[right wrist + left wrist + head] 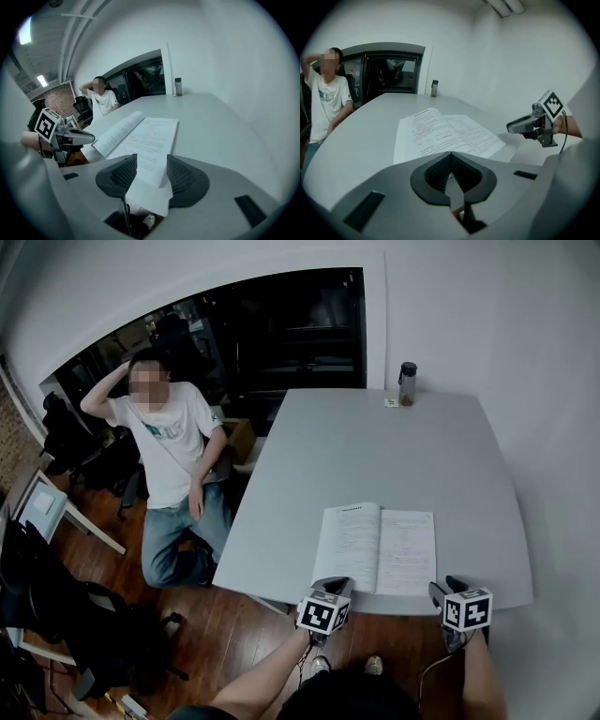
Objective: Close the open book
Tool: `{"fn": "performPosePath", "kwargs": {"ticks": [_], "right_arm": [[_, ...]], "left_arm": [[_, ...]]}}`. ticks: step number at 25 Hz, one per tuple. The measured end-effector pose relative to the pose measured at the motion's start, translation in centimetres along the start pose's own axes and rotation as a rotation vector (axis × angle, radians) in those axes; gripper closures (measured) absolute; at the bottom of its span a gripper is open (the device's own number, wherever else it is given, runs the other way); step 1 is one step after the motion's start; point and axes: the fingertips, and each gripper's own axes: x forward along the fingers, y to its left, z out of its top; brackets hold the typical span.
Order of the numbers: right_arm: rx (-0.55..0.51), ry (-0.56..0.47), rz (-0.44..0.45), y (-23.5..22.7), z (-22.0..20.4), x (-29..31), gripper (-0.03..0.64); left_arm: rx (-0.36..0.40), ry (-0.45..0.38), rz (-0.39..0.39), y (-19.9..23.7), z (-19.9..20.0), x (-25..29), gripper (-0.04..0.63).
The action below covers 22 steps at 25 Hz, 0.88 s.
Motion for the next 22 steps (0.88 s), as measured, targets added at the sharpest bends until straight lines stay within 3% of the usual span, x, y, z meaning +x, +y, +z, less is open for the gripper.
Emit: {"fn": "performPosePath", "kwargs": {"ticks": [4,5,7,10,13,16,22], "right_arm": [[-0.073,-0.026,0.025,2.1,2.2,-0.1,0.433],[-0.101,-0.029,0.031,2.9,2.7,0.1,0.512],[-0.156,-0.028,0.059,5.0,3.4,0.9,0.585],[-0.261,-0.011,0.145,9.6,3.9,2.8,0.611],[-0.375,0.003,0.287,15.1,3.9,4.1,0.609],[-0.484,0.024,0.361,19.0,4.0,5.3,0.529],[-0.755,0.047,0.365,23.2,3.8,7.7,0.379]], "left_arm": [[-0.009,-0.003,0.005,-0.1,-0.1,-0.5,0.591],[-0.014,-0.004,0.01,0.0,-0.1,-0.8,0.591],[-0.024,-0.009,0.023,0.3,-0.2,-1.3,0.591],[-0.039,-0.018,0.048,1.2,-0.5,-2.3,0.591],[-0.067,-0.022,0.077,2.1,-1.3,-3.4,0.591],[-0.093,-0.027,0.099,2.7,-2.1,-4.6,0.591],[-0.151,-0.038,0.139,3.9,-3.7,-6.3,0.591]]}}
